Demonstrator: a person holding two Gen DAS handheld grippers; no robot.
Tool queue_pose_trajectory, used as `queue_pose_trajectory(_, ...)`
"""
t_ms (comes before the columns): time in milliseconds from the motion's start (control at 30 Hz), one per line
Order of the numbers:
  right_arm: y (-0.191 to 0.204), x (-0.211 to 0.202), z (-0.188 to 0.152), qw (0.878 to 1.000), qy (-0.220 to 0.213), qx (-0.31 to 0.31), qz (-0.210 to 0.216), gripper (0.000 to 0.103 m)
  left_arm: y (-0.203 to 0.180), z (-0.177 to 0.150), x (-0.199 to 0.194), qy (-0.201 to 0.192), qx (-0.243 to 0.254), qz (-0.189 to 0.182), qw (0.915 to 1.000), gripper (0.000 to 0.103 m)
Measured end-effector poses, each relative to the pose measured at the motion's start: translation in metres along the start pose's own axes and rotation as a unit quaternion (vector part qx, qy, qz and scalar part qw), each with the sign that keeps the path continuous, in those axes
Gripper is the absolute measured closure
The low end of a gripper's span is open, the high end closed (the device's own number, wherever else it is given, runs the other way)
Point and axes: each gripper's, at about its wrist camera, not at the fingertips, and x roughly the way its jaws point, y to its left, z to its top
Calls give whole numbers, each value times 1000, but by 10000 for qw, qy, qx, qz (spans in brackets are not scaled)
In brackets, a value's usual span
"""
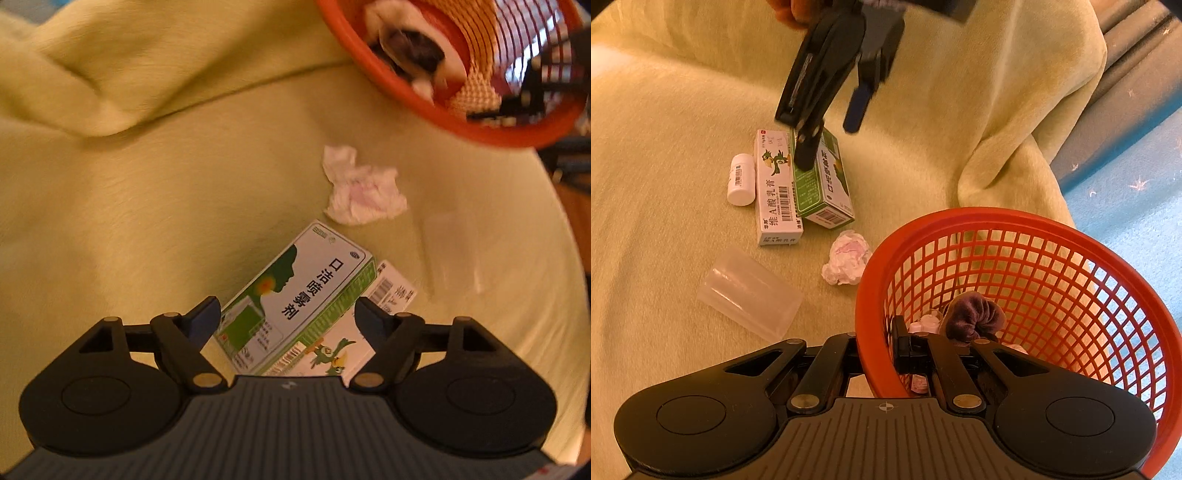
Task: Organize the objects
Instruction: 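Move the left tool to the green-and-white spray medicine box, then close the left tool on the green-and-white spray box and lift it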
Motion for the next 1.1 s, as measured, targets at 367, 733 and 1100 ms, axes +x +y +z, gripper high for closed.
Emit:
queue_pose_trajectory(367, -2, 1, 1, 10000, -10, 28, 18, 102, 23, 11, 32, 140, -321, -155, 9993, 25)
queue_pose_trajectory(733, -2, 0, 1, 10000, -17, 37, 21, 102, 21, 5, 30, 248, -372, -127, 9989, 49)
queue_pose_trajectory(1100, -1, 0, 1, 10000, 15, 63, 24, 102, 27, -5, -26, -204, -1293, -19, 9914, 53)
